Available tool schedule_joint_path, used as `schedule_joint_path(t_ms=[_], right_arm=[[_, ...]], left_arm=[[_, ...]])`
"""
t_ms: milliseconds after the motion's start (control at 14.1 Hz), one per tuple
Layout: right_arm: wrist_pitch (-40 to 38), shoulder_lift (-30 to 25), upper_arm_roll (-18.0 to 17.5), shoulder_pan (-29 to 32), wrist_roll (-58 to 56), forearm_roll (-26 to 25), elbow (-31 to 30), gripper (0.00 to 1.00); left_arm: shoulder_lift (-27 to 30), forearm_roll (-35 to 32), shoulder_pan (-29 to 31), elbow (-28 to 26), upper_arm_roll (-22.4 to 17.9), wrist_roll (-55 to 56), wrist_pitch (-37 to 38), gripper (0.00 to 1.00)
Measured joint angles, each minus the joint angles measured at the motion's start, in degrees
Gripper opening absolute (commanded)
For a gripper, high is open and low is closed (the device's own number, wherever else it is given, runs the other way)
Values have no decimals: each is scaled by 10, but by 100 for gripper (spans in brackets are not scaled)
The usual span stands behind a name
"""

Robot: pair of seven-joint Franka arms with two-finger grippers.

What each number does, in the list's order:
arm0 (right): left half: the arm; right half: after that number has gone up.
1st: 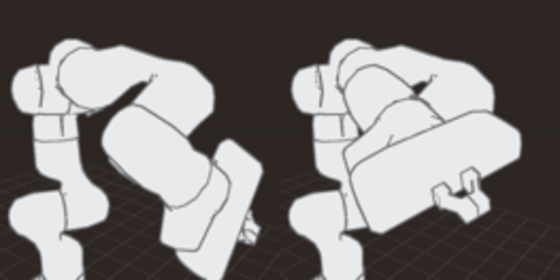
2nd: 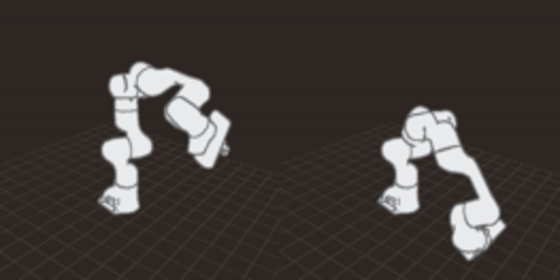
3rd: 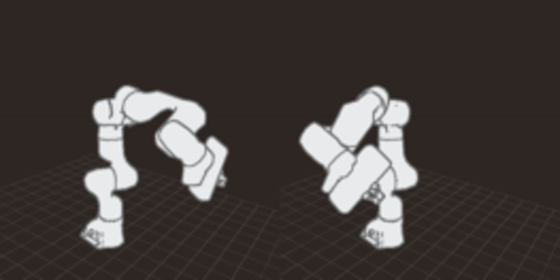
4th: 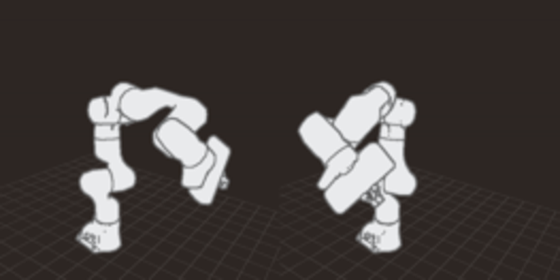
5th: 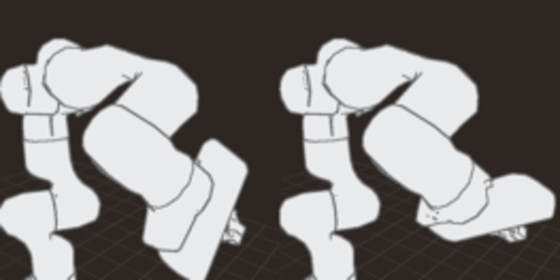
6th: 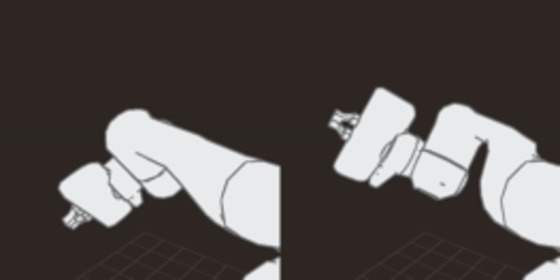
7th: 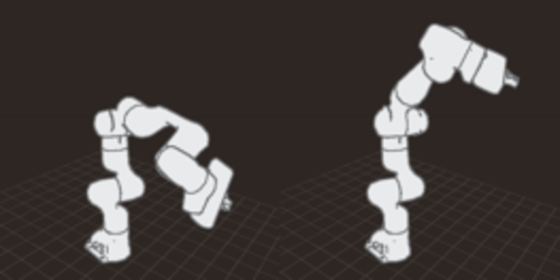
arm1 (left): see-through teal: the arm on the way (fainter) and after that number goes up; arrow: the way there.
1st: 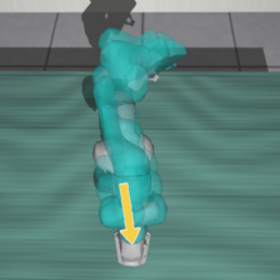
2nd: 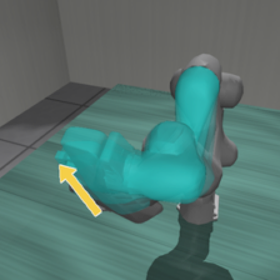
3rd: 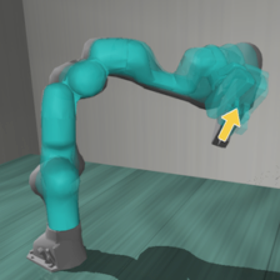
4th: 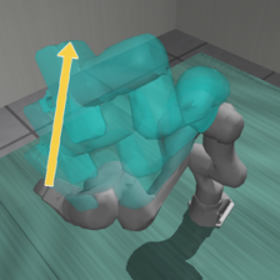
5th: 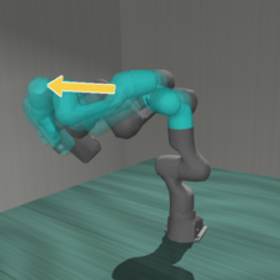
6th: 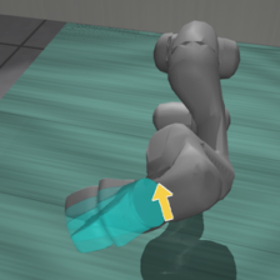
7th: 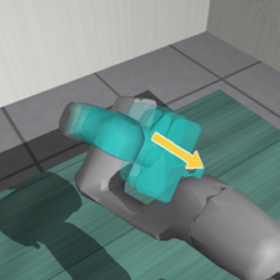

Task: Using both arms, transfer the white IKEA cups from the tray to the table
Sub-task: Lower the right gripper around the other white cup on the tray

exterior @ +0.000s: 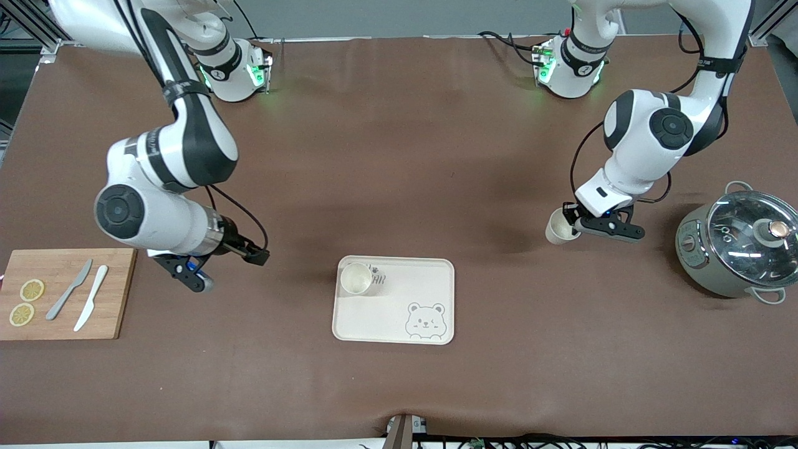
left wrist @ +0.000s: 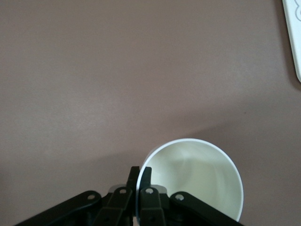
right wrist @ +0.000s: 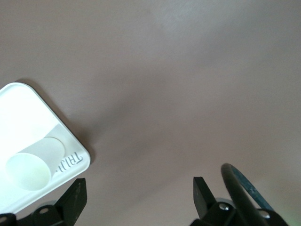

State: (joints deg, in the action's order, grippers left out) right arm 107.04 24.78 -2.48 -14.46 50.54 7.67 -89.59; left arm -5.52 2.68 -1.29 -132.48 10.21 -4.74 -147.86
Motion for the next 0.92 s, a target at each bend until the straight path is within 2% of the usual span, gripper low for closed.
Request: schedule_joint_path(t_ms=[426,922], right_arm=[[37,40,0,-51,112,0,5,100],[95,81,0,-84,209,0,24,100]], left_arm=[[0,21,17,-55,0,-54,-65,0],[-28,21,32,-73,0,-68,-109,0]])
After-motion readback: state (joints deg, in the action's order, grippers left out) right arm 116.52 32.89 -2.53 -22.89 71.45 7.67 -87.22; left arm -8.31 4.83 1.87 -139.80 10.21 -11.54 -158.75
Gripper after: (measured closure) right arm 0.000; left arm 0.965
